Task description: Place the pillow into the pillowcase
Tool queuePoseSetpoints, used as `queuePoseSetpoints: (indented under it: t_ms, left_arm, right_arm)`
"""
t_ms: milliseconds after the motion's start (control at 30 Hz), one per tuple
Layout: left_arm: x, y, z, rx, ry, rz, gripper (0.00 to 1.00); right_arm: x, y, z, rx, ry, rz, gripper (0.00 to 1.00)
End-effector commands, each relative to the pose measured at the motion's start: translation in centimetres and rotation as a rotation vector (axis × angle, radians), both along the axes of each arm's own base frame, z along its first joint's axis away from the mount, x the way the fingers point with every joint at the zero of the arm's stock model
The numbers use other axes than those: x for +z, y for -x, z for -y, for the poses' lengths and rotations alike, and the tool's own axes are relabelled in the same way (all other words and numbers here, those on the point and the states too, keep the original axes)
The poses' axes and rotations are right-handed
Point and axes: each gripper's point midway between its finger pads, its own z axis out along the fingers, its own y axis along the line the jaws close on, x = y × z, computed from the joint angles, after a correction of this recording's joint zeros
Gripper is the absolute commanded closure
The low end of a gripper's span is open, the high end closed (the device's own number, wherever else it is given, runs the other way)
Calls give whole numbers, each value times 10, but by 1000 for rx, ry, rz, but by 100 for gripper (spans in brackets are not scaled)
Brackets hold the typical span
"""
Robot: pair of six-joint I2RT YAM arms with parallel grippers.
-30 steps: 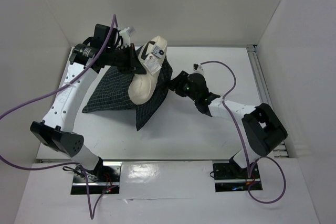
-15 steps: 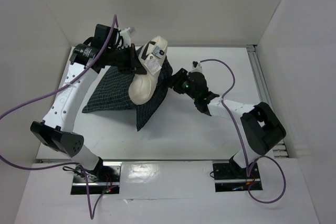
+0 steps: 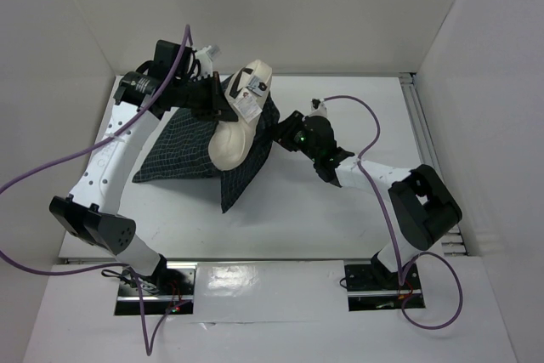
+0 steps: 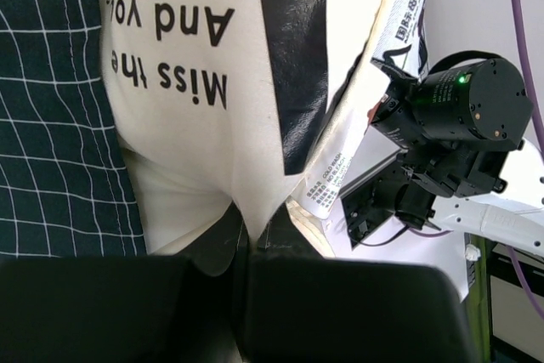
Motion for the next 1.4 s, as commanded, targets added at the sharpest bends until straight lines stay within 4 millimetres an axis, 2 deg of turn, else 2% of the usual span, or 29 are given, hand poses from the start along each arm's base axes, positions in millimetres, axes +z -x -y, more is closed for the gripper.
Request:
queuePoseSetpoints:
  t_ms: [0,33,67,200,233,267,300,433,467,500,567,633,733,800,933,967,1000,1033,1100,1133,1167,1200,1233,1300,1333,1367]
  left_arm:
    - [29,2,1,-26,37,125,100]
    - [29,2,1,-26,37,125,100]
    - [29,2,1,-26,37,125,100]
    - [29,2,1,-26,37,125,100]
    - [29,2,1,-26,37,125,100]
    - [29,2,1,-26,37,125,100]
    - [29,2,1,-26,37,125,100]
    - [29,2,1,-26,37,125,100]
    - [29,2,1,-26,37,125,100]
    - [29,2,1,-26,37,125,100]
    - [29,2,1,-26,37,125,100]
    - [29,2,1,-26,37,125,100]
    - [29,2,1,-26,37,125,100]
    - [21,2,1,-26,31,106,100]
    - [15,2,-1,-17,21,101,100]
    - [12,2,-1,-17,17,91,100]
    - [7,2,-2,-9,7,82,100]
    - [6,1,-3,-2,1,84,100]
    - [-3,4,-3,-4,-13,64,100]
    - [-7,1,-5,10,-25,66,100]
    - [-10,5,-3,4,-32,64,100]
    - [-21,2,-6,21,-55,51,100]
    - [-24,5,-1,23,-64,55,100]
    - [-40,3,-1,59,-116,43,100]
    - [-62,5,6,50,-139,-5,100]
    - [-70,6,9,52,-145,-15,100]
  right_arm:
    - [11,-6,-5,-13,-25,35,65]
    - [6,-5,-7,-4,-20,24,65]
    - [10,-7,-8,-4,-25,32,65]
    - [6,-11,-11,-4,-16,19,69]
    - [6,-11,-11,-4,-16,19,70]
    - [0,-10,-8,-14,-7,10,76]
    - [0,-10,-8,-14,-7,10,77]
    - [-2,-10,-10,-6,-9,9,70]
    - [-8,-10,-11,-5,-2,-1,68]
    - [-1,-11,-14,6,-15,14,66]
    - [-6,-12,-14,6,-10,6,63]
    - [3,-12,-18,26,-30,28,63]
    - [6,-13,-21,37,-30,41,63]
    - [13,-14,-24,46,-43,56,63]
    - [26,-18,-26,50,-44,100,70]
    - [28,-19,-26,50,-44,99,76]
    - [24,-19,-26,53,-25,95,94]
    - [23,-16,-21,40,-18,90,100]
    - [14,-11,-9,21,6,57,100]
    - [11,-9,6,-25,22,47,100]
    - [-2,-5,19,-49,68,2,100]
    - [-5,0,27,-69,89,-19,100]
    - [-2,6,46,-119,113,-18,100]
    - [-6,20,67,-155,155,-42,100]
    - [5,30,81,-170,158,-9,100]
    - [9,35,87,-180,169,0,100]
